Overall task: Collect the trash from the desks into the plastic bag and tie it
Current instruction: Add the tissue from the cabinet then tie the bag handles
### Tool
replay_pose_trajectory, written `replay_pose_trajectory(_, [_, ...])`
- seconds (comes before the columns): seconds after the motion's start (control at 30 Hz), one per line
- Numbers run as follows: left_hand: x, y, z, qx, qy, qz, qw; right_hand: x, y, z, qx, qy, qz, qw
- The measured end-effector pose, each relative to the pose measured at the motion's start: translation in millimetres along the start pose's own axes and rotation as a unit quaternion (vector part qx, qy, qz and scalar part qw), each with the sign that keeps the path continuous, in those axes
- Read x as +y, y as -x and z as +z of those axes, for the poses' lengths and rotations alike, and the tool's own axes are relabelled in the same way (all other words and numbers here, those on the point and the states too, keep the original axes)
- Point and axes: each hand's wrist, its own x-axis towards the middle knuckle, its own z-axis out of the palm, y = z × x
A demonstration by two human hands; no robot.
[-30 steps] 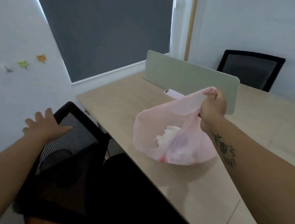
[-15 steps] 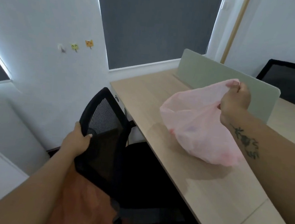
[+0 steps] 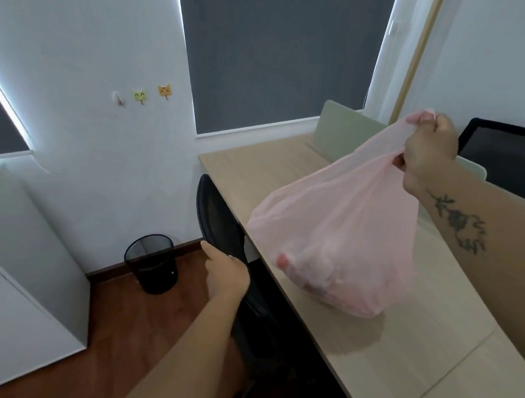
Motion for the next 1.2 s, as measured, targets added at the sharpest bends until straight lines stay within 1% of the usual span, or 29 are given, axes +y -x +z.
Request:
replay_pose_trajectory(0.13, [13,12,13,-0.015,0.042,-0.037,0.998,-23,-6,-2,-0.015,-0.006,-0.004,1.000])
replay_pose_trajectory(0.2, [16,16,14,-0.036,0.061,-0.038,0.997,-38,-5,0,-0.022,-0.015,-0.012,1.000])
replay_pose_trajectory(0.33, [15,17,1,-0.151,0.116,-0.026,0.981,-69,5,13,-0.050,-0.026,-0.036,0.998])
replay_pose_trajectory(0.37, [16,15,-7,-0.156,0.119,-0.030,0.980,-76,10,18,-0.061,-0.024,-0.042,0.997])
replay_pose_trajectory(0.4, [18,10,-18,-0.137,0.129,-0.045,0.981,-82,15,24,-0.074,-0.018,-0.049,0.996])
replay_pose_trajectory(0.43, [23,4,-31,-0.114,0.171,-0.077,0.976,-88,22,30,-0.091,-0.008,-0.057,0.994])
replay_pose_trajectory(0.47, [30,-2,-47,-0.110,0.233,-0.097,0.961,-93,30,37,-0.111,0.001,-0.067,0.992])
replay_pose_trajectory(0.5, [38,-9,-62,-0.131,0.296,-0.105,0.940,-99,39,46,-0.133,0.004,-0.077,0.988])
replay_pose_trajectory(0.53, [47,-14,-81,-0.172,0.338,-0.080,0.922,-105,49,55,-0.152,-0.001,-0.087,0.985])
replay_pose_trajectory(0.57, [58,-16,-99,-0.210,0.335,-0.032,0.918,-113,60,66,-0.167,-0.006,-0.095,0.981])
replay_pose_trajectory(0.6, [67,-20,-113,-0.236,0.296,0.020,0.926,-121,71,77,-0.179,-0.009,-0.104,0.978])
replay_pose_trajectory(0.63, [73,-23,-126,-0.243,0.237,0.059,0.939,-130,83,88,-0.188,-0.010,-0.112,0.976])
replay_pose_trajectory(0.67, [75,-28,-135,-0.220,0.180,0.089,0.955,-140,95,100,-0.201,-0.014,-0.118,0.972])
replay_pose_trajectory(0.7, [73,-38,-144,-0.180,0.145,0.099,0.968,-150,108,113,-0.218,-0.019,-0.126,0.968])
replay_pose_trajectory(0.77, [64,-60,-160,-0.107,0.132,0.102,0.980,-170,132,135,-0.253,-0.031,-0.140,0.957])
replay_pose_trajectory(0.8, [56,-71,-176,-0.082,0.133,0.096,0.983,-178,145,149,-0.270,-0.036,-0.148,0.951])
replay_pose_trajectory(0.83, [51,-82,-194,-0.069,0.147,0.079,0.984,-185,156,161,-0.280,-0.036,-0.153,0.947])
replay_pose_trajectory(0.9, [36,-104,-242,-0.043,0.213,0.031,0.976,-195,181,187,-0.294,-0.038,-0.157,0.942])
replay_pose_trajectory(0.93, [27,-116,-272,-0.009,0.237,0.017,0.971,-198,195,203,-0.298,-0.043,-0.154,0.941])
replay_pose_trajectory(0.97, [18,-128,-303,0.029,0.236,0.017,0.971,-200,209,219,-0.297,-0.051,-0.150,0.942])
replay_pose_trajectory(1.03, [-3,-146,-368,0.094,0.200,0.035,0.975,-197,239,252,-0.290,-0.069,-0.137,0.945])
replay_pose_trajectory(1.1, [-27,-158,-431,0.142,0.167,0.048,0.975,-190,271,289,-0.288,-0.082,-0.119,0.946])
replay_pose_trajectory(1.2, [-64,-169,-518,0.207,0.147,0.062,0.965,-174,321,347,-0.300,-0.085,-0.094,0.945])
